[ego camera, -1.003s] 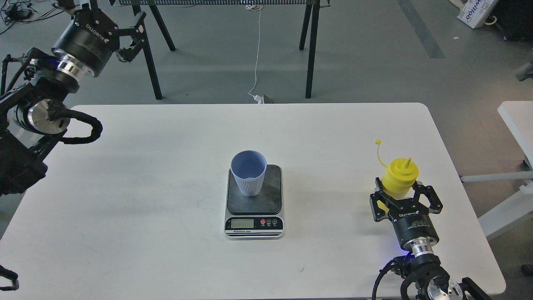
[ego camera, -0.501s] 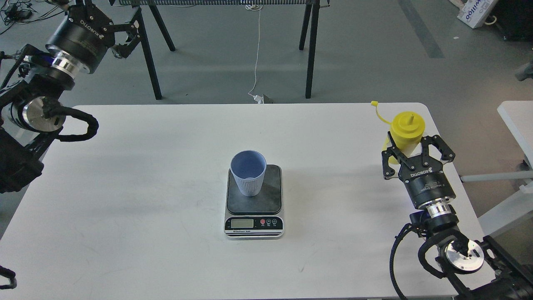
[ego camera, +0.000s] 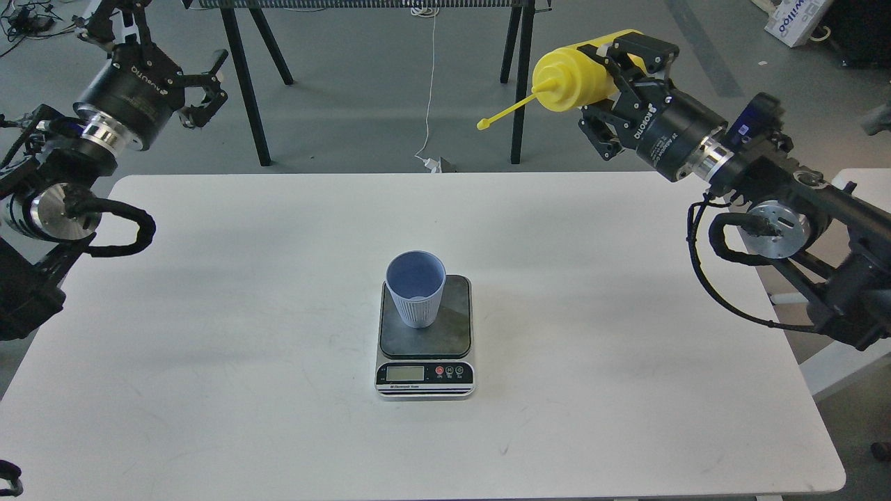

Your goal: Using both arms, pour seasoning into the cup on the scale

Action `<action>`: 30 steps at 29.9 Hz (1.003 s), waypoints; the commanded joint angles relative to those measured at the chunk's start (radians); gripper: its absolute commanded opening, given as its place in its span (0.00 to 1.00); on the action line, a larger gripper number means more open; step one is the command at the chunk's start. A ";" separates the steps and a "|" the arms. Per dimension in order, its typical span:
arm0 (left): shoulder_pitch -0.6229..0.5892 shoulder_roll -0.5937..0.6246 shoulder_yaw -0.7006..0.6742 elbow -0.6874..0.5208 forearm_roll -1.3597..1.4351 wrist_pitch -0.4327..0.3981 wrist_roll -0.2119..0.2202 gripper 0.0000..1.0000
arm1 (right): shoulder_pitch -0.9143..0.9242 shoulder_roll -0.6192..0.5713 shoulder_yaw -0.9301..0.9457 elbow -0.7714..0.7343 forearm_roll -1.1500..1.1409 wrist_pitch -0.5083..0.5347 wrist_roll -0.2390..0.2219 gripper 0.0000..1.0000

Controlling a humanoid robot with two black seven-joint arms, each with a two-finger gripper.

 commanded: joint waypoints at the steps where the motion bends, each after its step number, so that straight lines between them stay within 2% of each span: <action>1: 0.002 0.002 -0.002 0.013 -0.028 -0.003 0.001 1.00 | 0.140 0.005 -0.174 -0.004 -0.098 -0.047 0.000 0.24; 6: 0.000 0.005 -0.002 0.013 -0.068 -0.024 0.000 1.00 | 0.326 0.031 -0.429 -0.001 -0.261 -0.097 0.000 0.23; 14: 0.002 -0.004 -0.036 0.013 -0.070 -0.032 -0.004 1.00 | 0.492 0.174 -0.654 -0.013 -0.431 -0.162 0.000 0.23; 19: 0.005 -0.004 -0.034 0.013 -0.065 -0.033 -0.007 1.00 | 0.513 0.281 -0.733 -0.066 -0.500 -0.192 0.003 0.22; 23: 0.023 0.005 -0.036 0.013 -0.063 -0.046 -0.008 1.00 | 0.519 0.350 -0.782 -0.139 -0.642 -0.237 0.008 0.19; 30: 0.023 0.008 -0.037 0.013 -0.063 -0.050 -0.010 1.00 | 0.516 0.404 -0.848 -0.175 -0.690 -0.266 0.008 0.18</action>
